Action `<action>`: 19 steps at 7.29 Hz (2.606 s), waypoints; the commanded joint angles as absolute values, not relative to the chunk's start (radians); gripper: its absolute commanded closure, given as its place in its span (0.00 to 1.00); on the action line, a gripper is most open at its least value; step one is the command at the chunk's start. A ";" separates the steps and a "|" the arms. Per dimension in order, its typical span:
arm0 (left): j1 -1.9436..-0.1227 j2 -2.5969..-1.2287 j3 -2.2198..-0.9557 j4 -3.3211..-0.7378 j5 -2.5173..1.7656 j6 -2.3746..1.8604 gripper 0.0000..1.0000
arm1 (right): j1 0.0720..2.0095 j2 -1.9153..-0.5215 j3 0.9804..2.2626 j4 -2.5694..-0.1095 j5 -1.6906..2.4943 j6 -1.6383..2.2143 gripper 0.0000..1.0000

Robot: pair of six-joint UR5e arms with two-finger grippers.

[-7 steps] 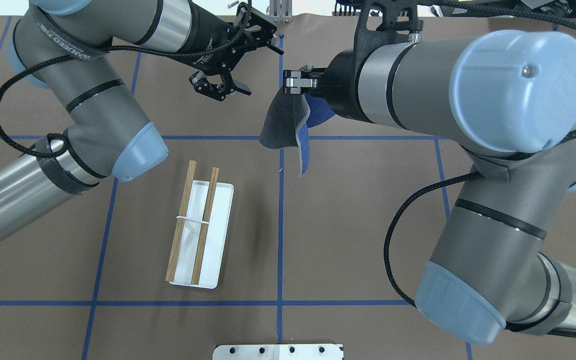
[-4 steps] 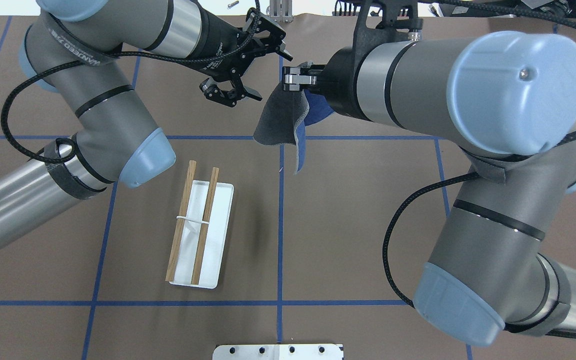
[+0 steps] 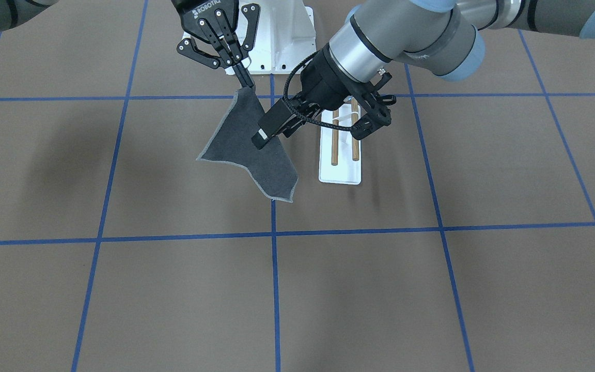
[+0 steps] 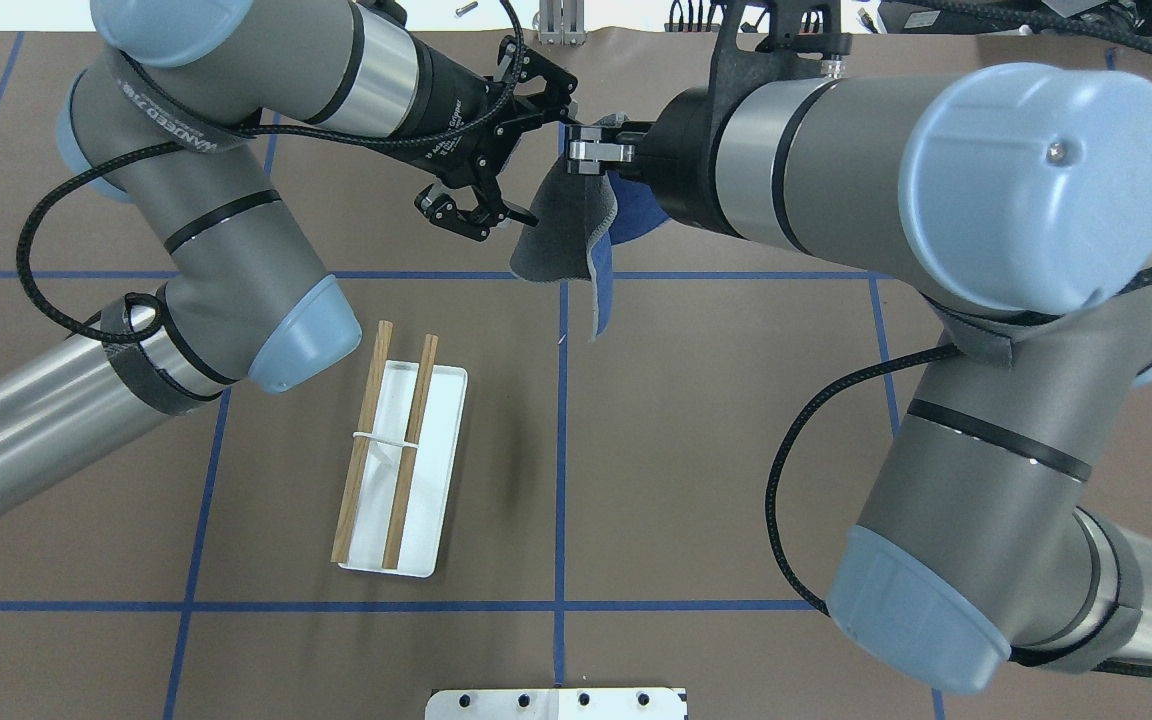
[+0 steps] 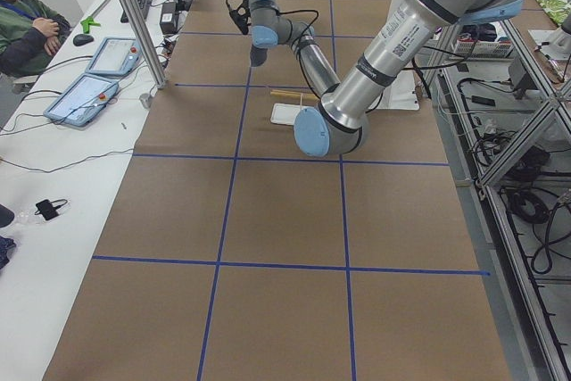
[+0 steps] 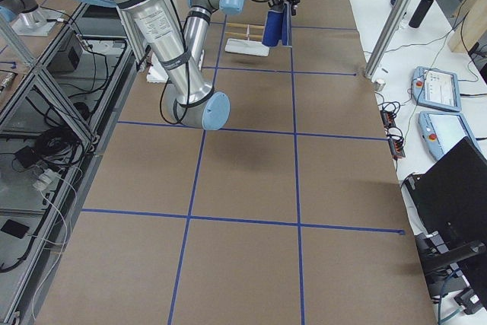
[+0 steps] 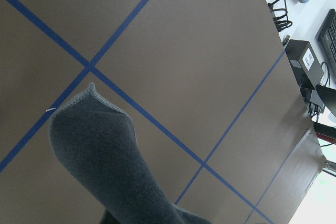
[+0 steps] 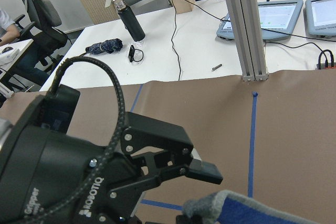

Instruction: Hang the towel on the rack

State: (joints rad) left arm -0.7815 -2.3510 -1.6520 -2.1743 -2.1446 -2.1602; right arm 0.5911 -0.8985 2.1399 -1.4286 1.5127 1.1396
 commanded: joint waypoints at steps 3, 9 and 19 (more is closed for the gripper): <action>-0.779 -2.345 -1.654 -2.181 -2.145 -2.169 0.54 | 0.592 -0.897 2.141 -1.425 1.494 1.140 1.00; -0.782 -2.339 -1.652 -2.232 -2.145 -2.161 1.00 | 0.589 -0.902 2.151 -1.425 1.500 1.141 1.00; -0.824 -2.061 -1.939 -2.217 -2.256 -1.852 1.00 | 1.046 -1.083 1.987 -1.772 2.118 0.555 0.00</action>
